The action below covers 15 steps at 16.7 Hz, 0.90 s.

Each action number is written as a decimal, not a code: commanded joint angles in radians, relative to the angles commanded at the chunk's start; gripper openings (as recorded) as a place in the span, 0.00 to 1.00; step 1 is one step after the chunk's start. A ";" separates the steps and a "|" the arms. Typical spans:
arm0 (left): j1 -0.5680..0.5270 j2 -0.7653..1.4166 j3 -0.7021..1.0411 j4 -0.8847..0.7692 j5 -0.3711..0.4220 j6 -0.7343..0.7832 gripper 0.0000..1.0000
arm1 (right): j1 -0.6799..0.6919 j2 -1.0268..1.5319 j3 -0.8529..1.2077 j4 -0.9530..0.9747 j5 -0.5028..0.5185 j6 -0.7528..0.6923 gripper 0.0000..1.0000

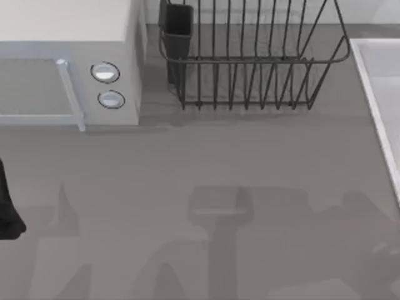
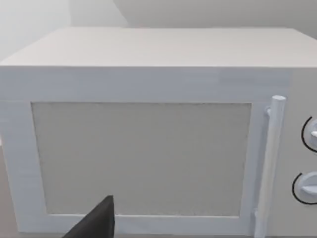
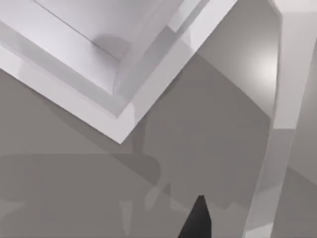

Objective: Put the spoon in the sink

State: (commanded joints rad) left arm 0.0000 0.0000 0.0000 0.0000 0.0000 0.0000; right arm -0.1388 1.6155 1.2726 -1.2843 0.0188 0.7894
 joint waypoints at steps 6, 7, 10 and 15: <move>0.000 0.000 0.000 0.000 0.000 0.000 1.00 | -0.007 0.462 0.644 -0.200 0.007 0.004 0.00; 0.000 0.000 0.000 0.000 0.000 0.000 1.00 | -0.008 0.541 0.758 -0.232 0.008 0.004 0.00; 0.000 0.000 0.000 0.000 0.000 0.000 1.00 | -0.012 0.759 1.083 -0.317 0.011 -0.002 0.00; 0.000 0.000 0.000 0.000 0.000 0.000 1.00 | -0.015 1.026 1.482 -0.408 0.015 -0.016 0.00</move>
State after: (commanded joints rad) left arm 0.0000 0.0000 0.0000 0.0000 0.0000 0.0000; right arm -0.1540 2.6414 2.7543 -1.6918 0.0341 0.7729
